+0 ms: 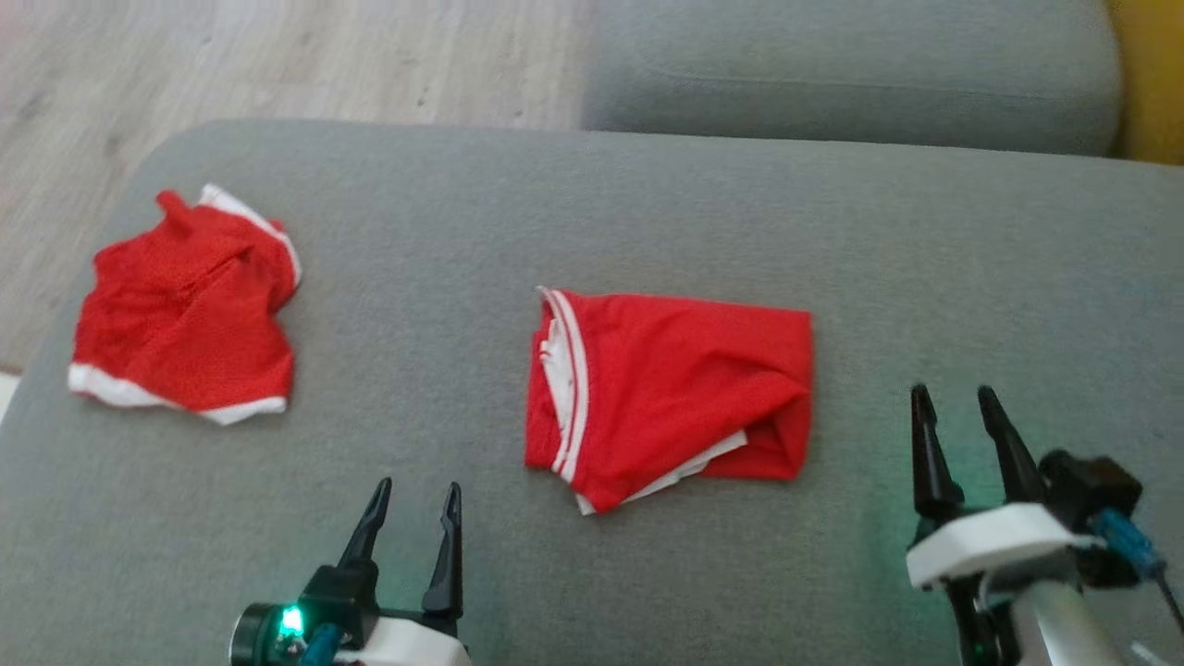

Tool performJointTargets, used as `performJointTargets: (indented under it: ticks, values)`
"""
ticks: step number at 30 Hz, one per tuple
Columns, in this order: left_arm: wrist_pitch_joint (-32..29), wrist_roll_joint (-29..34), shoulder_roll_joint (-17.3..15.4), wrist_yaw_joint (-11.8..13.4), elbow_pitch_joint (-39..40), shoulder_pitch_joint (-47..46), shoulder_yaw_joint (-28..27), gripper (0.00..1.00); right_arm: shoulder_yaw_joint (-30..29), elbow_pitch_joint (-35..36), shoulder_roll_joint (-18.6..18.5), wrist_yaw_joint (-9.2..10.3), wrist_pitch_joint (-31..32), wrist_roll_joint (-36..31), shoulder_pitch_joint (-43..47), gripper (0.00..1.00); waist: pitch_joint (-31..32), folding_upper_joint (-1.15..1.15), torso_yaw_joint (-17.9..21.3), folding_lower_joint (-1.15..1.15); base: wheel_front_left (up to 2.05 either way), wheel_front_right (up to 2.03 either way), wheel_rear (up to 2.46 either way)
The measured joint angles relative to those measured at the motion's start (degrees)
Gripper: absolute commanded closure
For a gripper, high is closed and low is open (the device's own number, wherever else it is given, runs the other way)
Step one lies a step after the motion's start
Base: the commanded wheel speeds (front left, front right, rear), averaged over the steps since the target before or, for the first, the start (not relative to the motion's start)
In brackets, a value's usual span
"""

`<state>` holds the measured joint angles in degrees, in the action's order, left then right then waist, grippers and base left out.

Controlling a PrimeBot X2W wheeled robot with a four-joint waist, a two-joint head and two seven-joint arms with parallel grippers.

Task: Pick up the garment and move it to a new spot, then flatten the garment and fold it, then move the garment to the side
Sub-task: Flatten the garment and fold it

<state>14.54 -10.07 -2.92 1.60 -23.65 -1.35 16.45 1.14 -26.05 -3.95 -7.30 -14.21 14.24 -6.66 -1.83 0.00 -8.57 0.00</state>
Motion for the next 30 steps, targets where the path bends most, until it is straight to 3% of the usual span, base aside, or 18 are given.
performJointTargets:
  ticks: [8, 18, 25, 30]
  values:
    - [0.0, 0.0, 0.0, 0.8, 1.9, 2.4, -2.0, 0.0, -2.7, 1.5, 1.2, 0.0, 0.0, -2.0, 5.5, 0.0, 2.0, 0.0, 3.5, 0.0, 0.0, 0.0, 0.0]
    - [0.0, 0.0, 0.0, 0.8, 2.4, 4.1, -2.0, 0.0, -2.0, 1.8, 1.3, 0.0, 0.0, -1.0, 6.4, 0.0, 2.4, 0.0, 4.1, 0.0, 0.0, 0.0, 0.0]
    - [0.0, 0.0, 0.0, 0.4, 2.2, 4.1, -1.1, 0.0, 6.8, -2.3, 1.4, 0.0, 0.0, -2.4, 5.7, 0.0, 1.9, 0.0, 2.2, 0.0, 0.0, 0.0, 0.0]
    - [0.0, 0.0, 0.0, 0.4, 1.7, 4.1, 0.3, 0.0, 8.3, -7.5, 1.4, 0.0, 0.0, -3.5, 1.1, 0.0, 1.2, 0.0, -0.3, 0.0, 0.0, 0.0, 0.0]
